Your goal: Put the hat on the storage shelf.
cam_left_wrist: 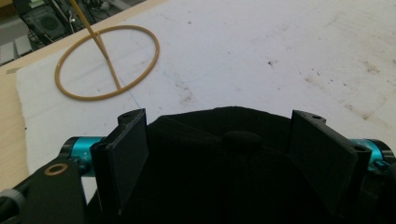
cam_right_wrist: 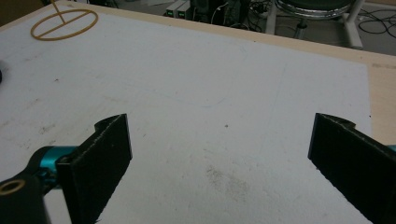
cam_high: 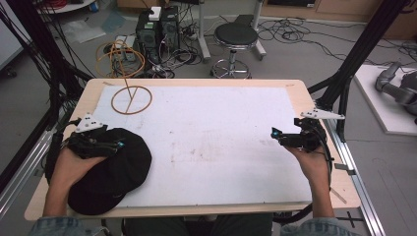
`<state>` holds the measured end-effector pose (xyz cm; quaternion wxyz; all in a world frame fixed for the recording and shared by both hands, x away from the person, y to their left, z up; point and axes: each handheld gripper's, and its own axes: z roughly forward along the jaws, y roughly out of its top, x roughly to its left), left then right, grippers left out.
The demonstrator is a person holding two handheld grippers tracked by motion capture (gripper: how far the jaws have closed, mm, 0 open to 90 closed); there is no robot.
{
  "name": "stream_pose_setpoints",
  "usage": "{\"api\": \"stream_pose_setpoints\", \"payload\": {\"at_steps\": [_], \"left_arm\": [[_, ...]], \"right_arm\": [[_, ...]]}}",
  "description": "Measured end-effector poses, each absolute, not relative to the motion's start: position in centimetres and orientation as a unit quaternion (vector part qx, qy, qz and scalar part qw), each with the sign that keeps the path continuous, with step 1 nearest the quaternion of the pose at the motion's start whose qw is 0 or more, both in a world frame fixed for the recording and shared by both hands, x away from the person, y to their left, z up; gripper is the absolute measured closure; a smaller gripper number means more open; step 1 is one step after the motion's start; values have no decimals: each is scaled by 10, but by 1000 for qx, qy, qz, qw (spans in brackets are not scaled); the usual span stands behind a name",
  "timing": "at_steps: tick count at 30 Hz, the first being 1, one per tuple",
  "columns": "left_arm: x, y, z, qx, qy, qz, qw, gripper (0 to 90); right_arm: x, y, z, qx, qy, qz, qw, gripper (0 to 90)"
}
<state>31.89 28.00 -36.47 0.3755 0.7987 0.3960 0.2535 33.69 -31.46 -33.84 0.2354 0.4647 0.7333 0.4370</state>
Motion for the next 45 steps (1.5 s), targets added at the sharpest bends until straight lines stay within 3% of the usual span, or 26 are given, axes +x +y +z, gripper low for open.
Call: {"api": "stream_pose_setpoints", "payload": {"at_steps": [10,24,36,45], "left_arm": [[322,278,-374,823,399,221,338,242],[324,280,-376,832,414,188,320,434],[322,280,-375,834,421,187,304,672],[315,281,-358,819,408,207,346,711]], "right_arm": [[337,-314,-338,464,734,437,234,58],[336,-313,-337,462,733,439,235,58],[335,-313,-335,461,733,441,236,58],[335,-313,-335,463,733,440,235,58]]}}
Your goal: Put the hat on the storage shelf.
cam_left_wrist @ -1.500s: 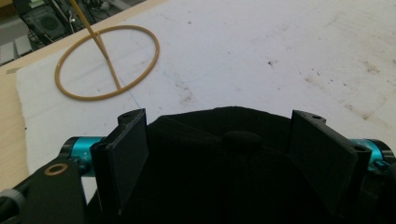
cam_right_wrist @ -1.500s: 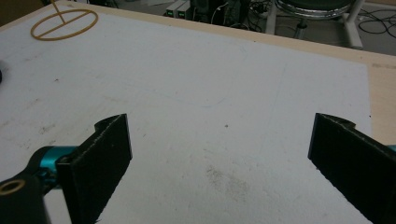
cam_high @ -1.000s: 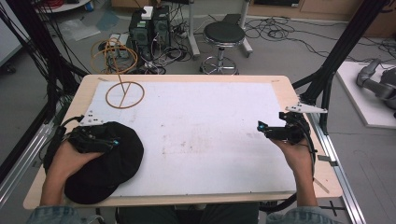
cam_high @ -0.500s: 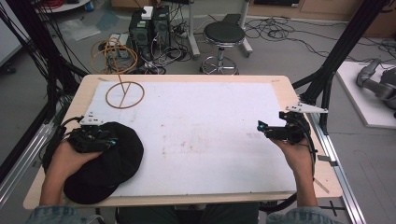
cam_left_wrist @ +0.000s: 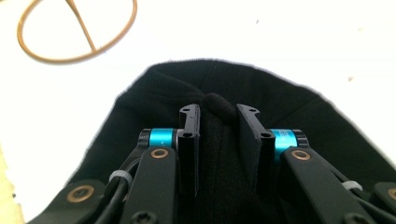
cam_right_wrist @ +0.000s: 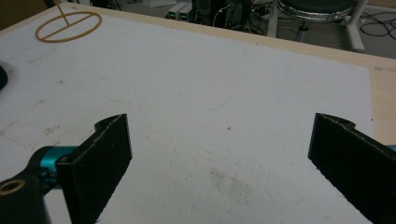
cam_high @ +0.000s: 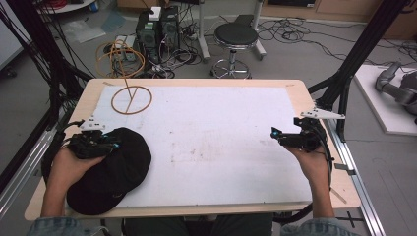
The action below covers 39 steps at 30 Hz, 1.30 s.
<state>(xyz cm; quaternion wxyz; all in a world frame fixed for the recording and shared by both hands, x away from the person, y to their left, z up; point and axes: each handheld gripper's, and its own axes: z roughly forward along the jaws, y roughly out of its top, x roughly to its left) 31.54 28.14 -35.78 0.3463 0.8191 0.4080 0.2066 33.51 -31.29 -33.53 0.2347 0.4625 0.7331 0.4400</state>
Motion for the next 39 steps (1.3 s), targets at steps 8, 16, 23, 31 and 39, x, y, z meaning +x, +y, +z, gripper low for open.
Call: {"api": "stream_pose_setpoints", "payload": {"at_steps": [8,16,23,31,39], "left_arm": [[305,287,-338,791,401,229,401,711],[299,287,-327,774,387,248,437,711],[295,288,-320,764,387,244,455,711],[289,289,-310,745,387,261,477,711],[285,291,-288,727,379,286,496,711]], "right_arm": [[335,-313,-335,462,732,442,236,58],[333,-314,-333,462,730,445,236,58],[333,-315,-333,459,731,446,237,58],[333,-316,-332,459,730,447,238,58],[333,-316,-331,459,730,449,235,58]]}}
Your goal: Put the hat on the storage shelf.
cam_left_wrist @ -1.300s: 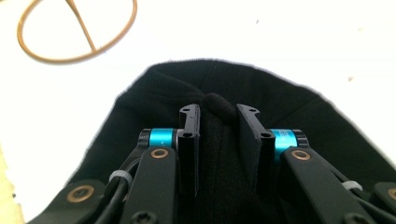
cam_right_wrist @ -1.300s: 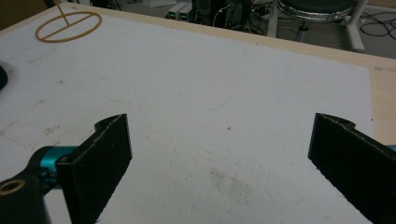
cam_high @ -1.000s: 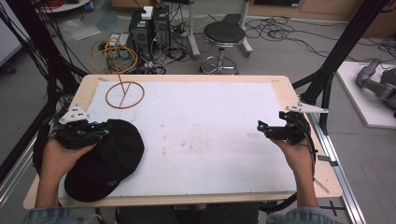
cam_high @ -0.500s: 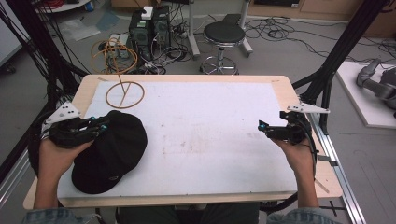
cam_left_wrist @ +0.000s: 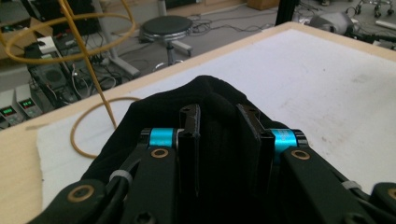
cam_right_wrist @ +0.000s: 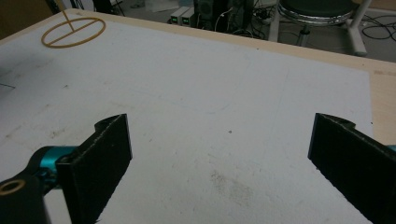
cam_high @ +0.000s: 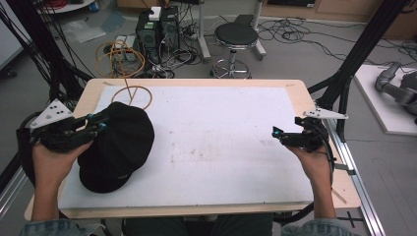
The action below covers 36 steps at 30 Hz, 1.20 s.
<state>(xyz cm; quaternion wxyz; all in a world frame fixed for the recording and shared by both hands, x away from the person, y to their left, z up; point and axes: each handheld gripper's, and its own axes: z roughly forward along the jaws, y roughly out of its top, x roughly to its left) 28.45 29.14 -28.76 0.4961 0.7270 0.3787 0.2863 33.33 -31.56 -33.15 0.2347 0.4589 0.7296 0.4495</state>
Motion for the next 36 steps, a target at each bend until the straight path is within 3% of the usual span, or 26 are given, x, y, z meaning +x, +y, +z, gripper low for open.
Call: {"api": "stream_pose_setpoints", "payload": {"at_steps": [36], "left_arm": [[324,319,-180,658,321,404,548,711]], "right_arm": [[332,-321,-330,462,720,462,234,58]]}}
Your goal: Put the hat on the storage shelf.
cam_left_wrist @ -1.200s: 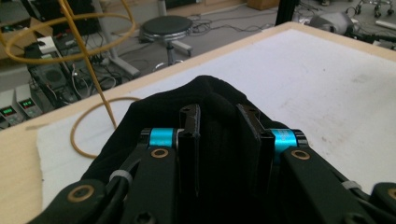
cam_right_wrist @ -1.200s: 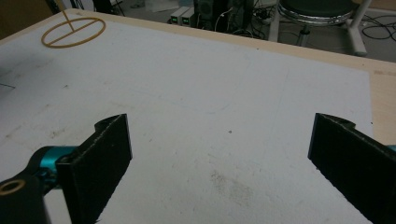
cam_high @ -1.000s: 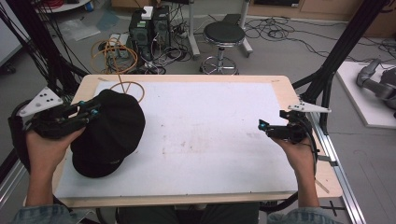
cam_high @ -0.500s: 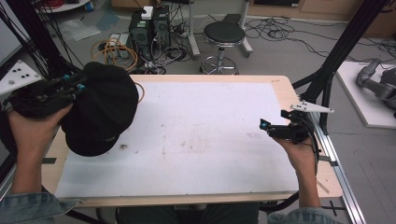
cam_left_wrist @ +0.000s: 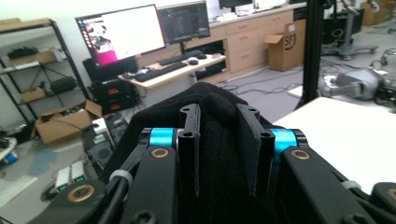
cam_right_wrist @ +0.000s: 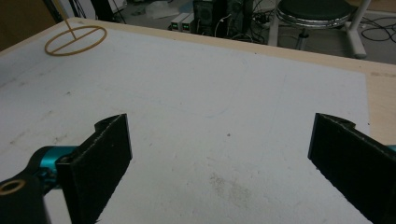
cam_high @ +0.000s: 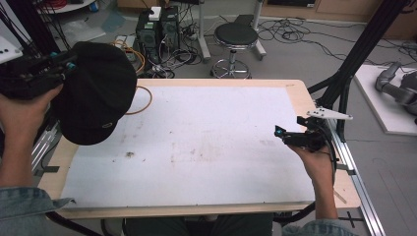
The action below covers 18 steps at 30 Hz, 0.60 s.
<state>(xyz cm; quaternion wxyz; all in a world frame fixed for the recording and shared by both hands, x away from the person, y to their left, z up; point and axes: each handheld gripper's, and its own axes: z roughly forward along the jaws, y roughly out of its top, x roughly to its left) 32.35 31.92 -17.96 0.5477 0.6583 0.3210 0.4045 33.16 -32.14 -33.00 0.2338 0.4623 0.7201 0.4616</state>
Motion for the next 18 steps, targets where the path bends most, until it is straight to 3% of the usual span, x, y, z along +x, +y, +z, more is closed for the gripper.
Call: {"api": "stream_pose_setpoints", "payload": {"at_steps": [18], "left_arm": [[370,327,-170,622,327,426,569,711]], "right_arm": [[325,-327,-332,468,715,463,234,58]]}}
